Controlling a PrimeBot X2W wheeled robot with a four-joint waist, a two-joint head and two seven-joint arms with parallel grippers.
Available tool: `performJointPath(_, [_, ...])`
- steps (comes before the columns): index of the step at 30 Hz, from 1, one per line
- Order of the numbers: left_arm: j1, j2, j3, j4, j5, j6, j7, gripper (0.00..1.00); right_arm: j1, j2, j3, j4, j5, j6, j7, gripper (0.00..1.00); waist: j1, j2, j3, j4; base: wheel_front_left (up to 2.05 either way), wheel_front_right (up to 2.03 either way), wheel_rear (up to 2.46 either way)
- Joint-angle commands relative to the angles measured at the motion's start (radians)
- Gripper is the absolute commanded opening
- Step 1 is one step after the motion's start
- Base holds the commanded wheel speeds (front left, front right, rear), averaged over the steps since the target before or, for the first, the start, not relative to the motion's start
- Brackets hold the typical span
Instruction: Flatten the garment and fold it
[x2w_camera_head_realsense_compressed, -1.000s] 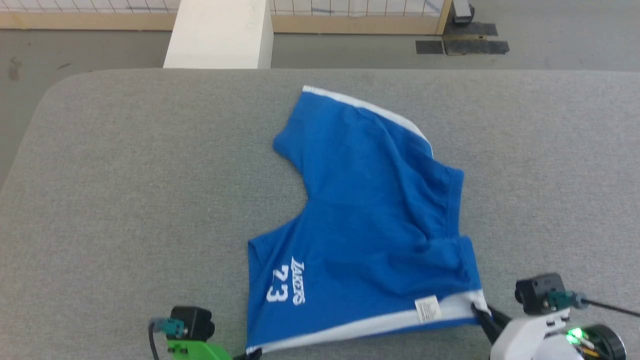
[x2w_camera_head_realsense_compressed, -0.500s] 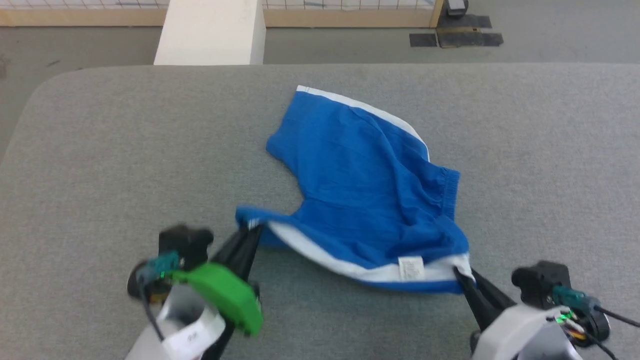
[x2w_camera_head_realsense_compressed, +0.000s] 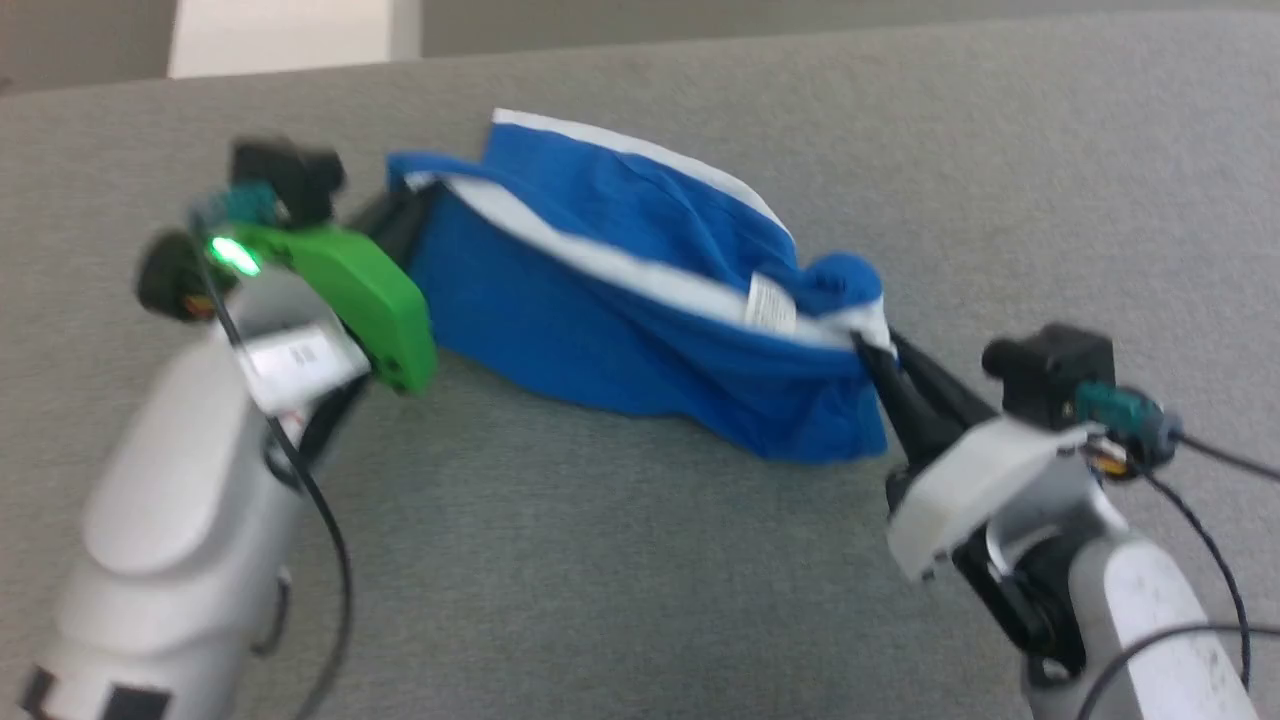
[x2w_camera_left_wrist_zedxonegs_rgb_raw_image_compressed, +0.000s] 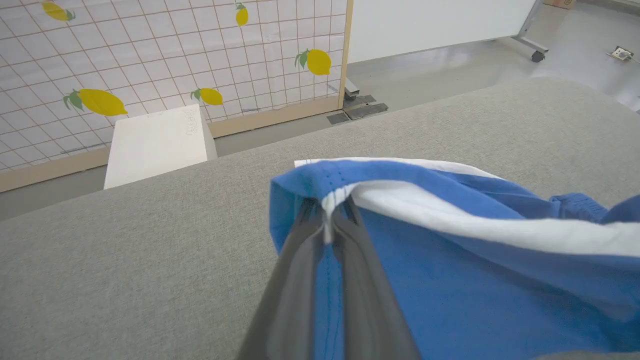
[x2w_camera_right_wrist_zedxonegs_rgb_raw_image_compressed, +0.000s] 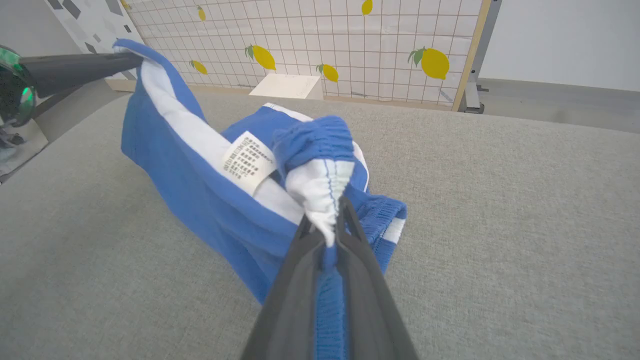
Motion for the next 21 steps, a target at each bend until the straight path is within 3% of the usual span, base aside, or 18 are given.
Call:
performJointPath(1, [-0.048,0.024,0.003,0.022,-0.007,-0.006,0.02,0.0,-0.042,0.007,0.002,0.015,-0.001,-0.002,-0.008,0.0,0.0,0.0,0.073,-0.068,0.0,0.0,0.0])
performJointPath(7, [-0.197,0.087,-0.014,0.124,-0.023,-0.013,0.104,0.0,-0.165,0.018,0.044,0.095,0.01,-0.002,-0.007,0.0,0.0,0.0,0.144,-0.117,0.0,0.0,0.0])
performJointPath(21, [-0.374,0.155,-0.069,0.323,-0.002,-0.012,0.296,0.0,-0.339,0.026,0.094,0.272,0.112,-0.002,0.047,0.0,0.0,0.0,0.268,-0.219,0.0,0.0,0.0])
